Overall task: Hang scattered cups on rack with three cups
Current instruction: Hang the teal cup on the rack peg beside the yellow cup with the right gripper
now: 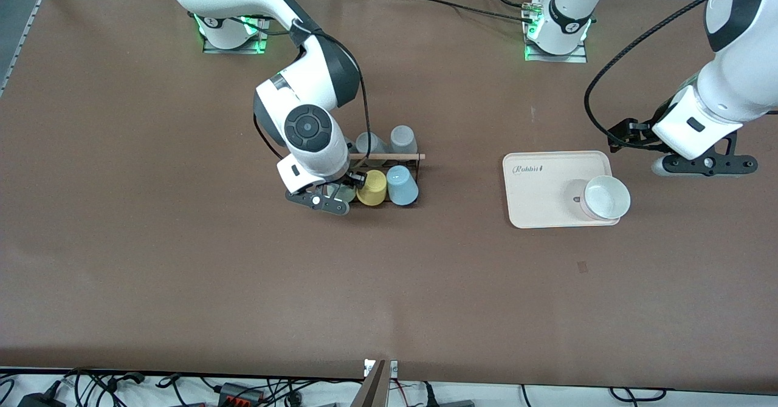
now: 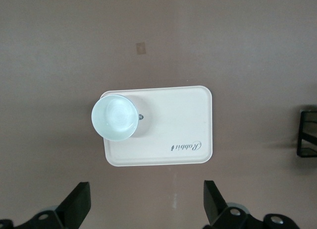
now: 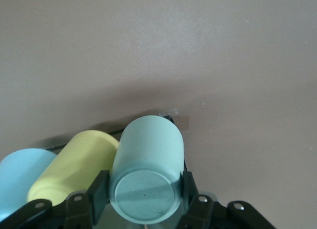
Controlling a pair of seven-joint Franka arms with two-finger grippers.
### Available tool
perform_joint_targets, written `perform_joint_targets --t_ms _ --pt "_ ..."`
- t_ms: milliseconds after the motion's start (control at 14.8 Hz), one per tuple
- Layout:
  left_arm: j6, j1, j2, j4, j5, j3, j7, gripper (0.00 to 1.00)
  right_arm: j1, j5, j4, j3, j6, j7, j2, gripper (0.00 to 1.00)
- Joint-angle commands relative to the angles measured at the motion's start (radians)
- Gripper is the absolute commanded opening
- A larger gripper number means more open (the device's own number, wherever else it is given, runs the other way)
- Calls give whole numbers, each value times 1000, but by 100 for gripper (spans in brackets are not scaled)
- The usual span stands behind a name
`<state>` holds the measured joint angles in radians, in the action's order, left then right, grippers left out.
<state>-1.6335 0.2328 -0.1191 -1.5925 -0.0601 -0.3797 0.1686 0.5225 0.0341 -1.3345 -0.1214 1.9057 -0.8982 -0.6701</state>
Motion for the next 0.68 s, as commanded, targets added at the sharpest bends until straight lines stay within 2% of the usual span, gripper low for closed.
perform_joint_targets --t_ms 0,136,203,271,339,475,610 --pt "-52 26 76 -81 31 -12 38 100 7 6 -28 5 38 -4 -8 33" --pt "-54 25 76 -79 34 -11 43 100 8 6 -31 5 41 -2 -19 35" --pt "-49 25 79 -81 34 -13 46 100 5 6 -29 5 39 -2 -19 48" --pt "-48 22 79 -80 34 -21 60 100 2 6 -28 5 38 -2 -17 72" --pt "-48 23 78 -79 34 -25 66 100 1 4 -25 6 36 -2 -13 100" --pt "-46 23 78 -79 34 -25 65 100 -10 3 -17 11 33 37 -5 100" --pt "-46 23 78 -79 34 -25 63 100 -18 12 6 14 18 141 46 100"
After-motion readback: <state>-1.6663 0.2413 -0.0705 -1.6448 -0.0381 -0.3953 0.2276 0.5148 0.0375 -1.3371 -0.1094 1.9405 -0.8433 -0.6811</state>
